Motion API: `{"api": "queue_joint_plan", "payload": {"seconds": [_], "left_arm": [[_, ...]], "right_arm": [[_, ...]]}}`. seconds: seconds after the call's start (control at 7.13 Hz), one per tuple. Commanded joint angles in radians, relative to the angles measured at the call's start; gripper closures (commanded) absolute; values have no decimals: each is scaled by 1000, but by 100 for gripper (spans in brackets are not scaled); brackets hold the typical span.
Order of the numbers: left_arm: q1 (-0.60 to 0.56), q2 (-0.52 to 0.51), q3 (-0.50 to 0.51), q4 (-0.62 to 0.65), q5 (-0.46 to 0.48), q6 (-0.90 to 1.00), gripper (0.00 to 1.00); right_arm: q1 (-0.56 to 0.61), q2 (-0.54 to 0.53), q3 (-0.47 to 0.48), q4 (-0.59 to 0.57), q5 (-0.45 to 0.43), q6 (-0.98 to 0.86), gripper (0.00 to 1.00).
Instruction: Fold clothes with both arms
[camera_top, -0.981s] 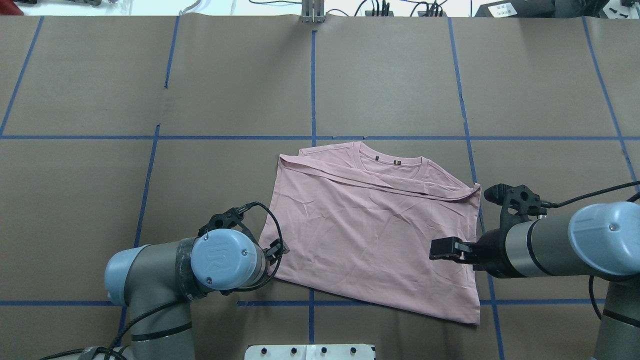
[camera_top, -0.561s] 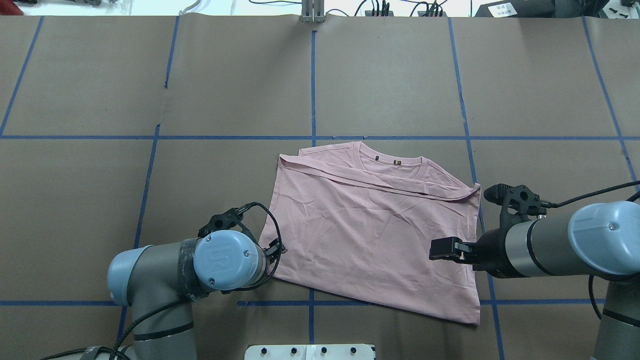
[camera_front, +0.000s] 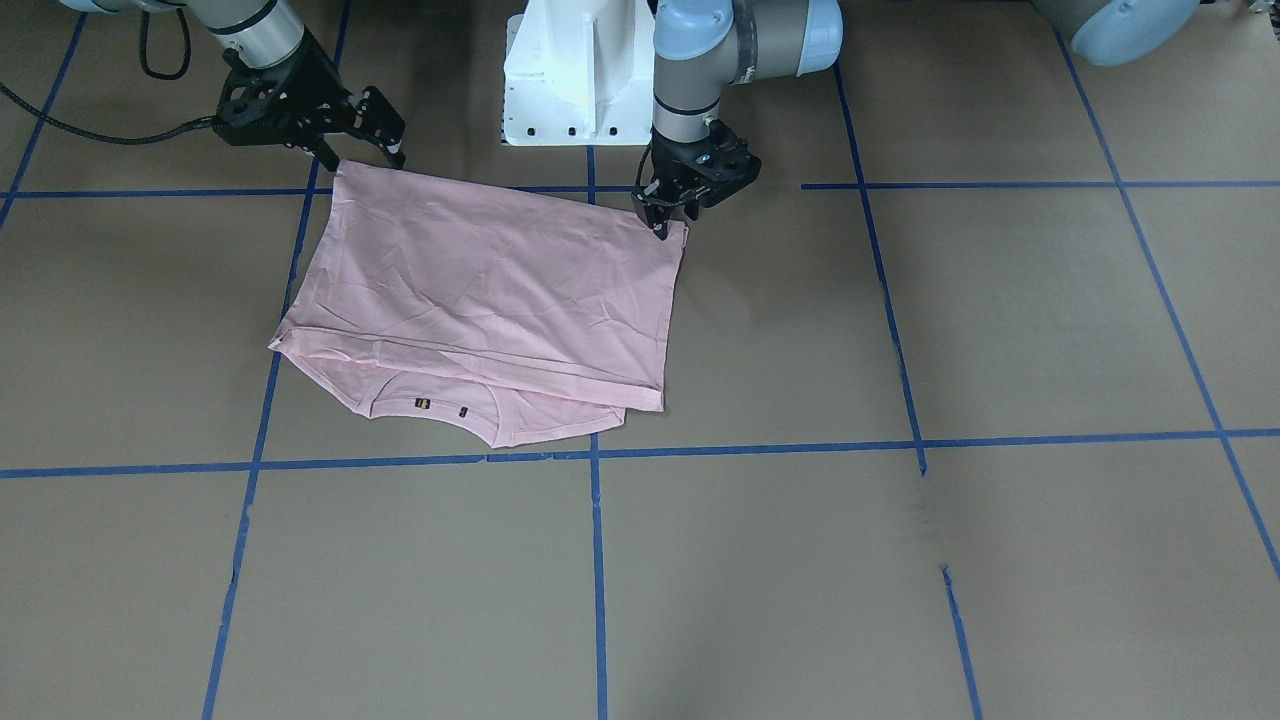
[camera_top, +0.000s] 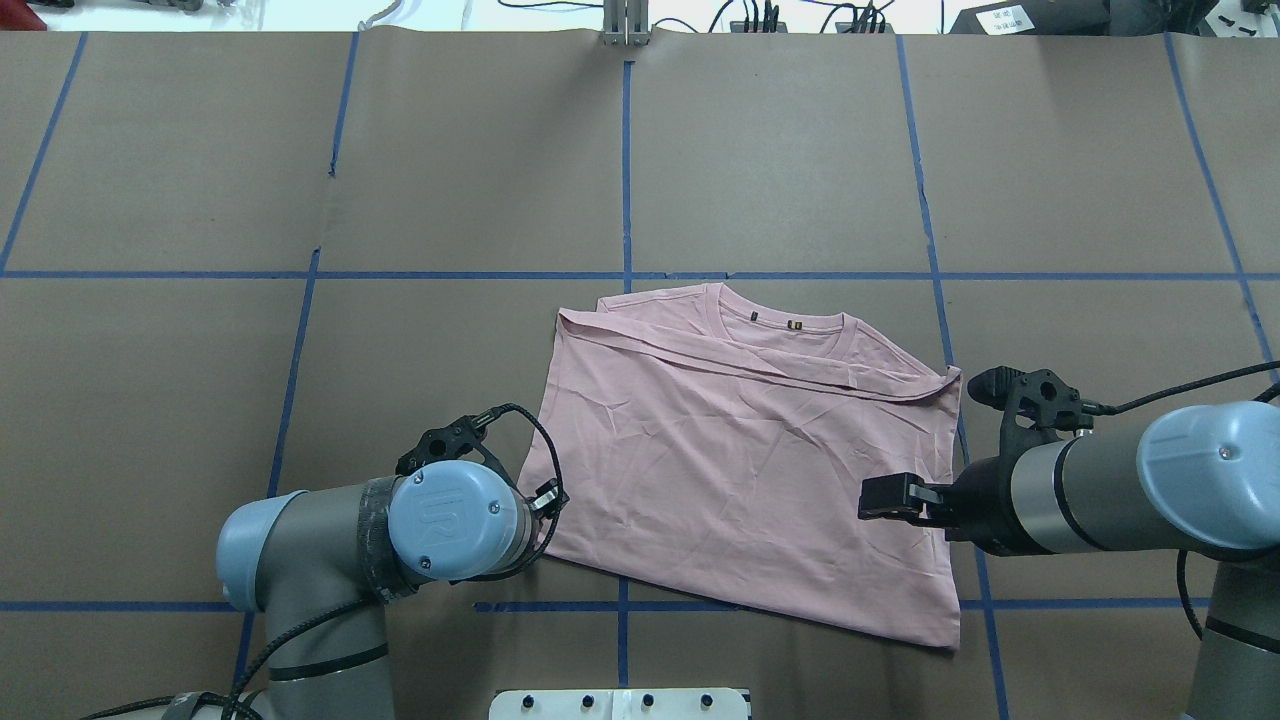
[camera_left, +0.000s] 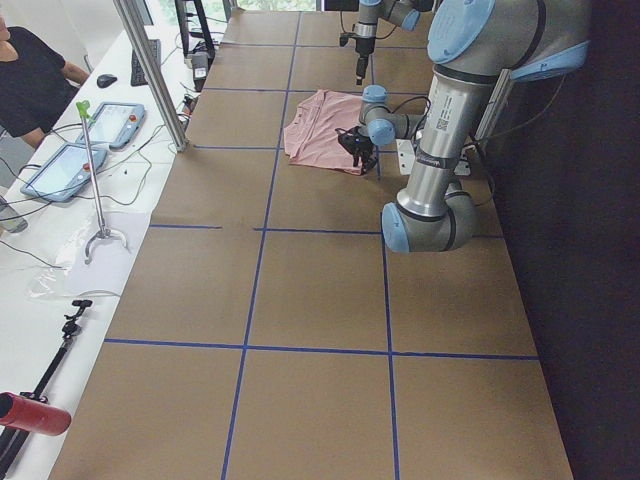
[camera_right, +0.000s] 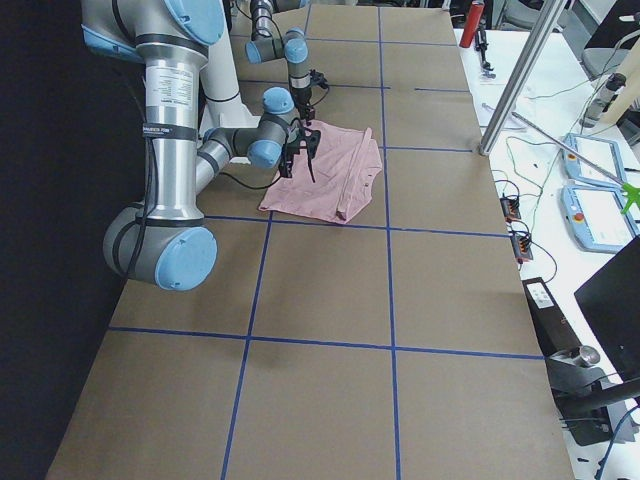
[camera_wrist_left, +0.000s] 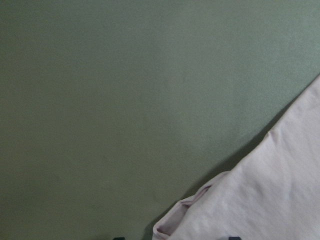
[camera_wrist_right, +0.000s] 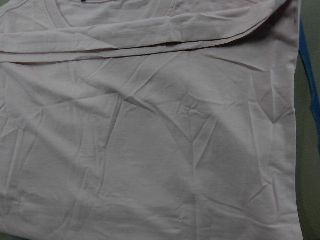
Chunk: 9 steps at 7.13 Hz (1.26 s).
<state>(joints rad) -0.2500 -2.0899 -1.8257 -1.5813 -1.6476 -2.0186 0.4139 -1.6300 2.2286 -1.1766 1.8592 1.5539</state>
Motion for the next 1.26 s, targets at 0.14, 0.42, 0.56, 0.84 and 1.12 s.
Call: {"api": "queue_joint_plan", "payload": {"seconds": [0.14, 0.42, 0.56, 0.84, 1.12], "left_arm": [[-3, -1, -9, 0, -1, 18, 100], [-15, -1, -14, 0, -1, 21, 100], [-37, 1, -14, 1, -3, 43, 100], [-107, 11, -14, 6, -5, 102, 100], [-155, 14, -1, 6, -1, 162, 100]], "right_arm": [[2, -1, -1, -2, 0, 0, 0], [2, -1, -3, -2, 0, 0, 0], [2, -1, -3, -2, 0, 0, 0], [-3, 1, -9, -2, -1, 0, 0], [2, 36, -33, -3, -2, 0, 0]]}}
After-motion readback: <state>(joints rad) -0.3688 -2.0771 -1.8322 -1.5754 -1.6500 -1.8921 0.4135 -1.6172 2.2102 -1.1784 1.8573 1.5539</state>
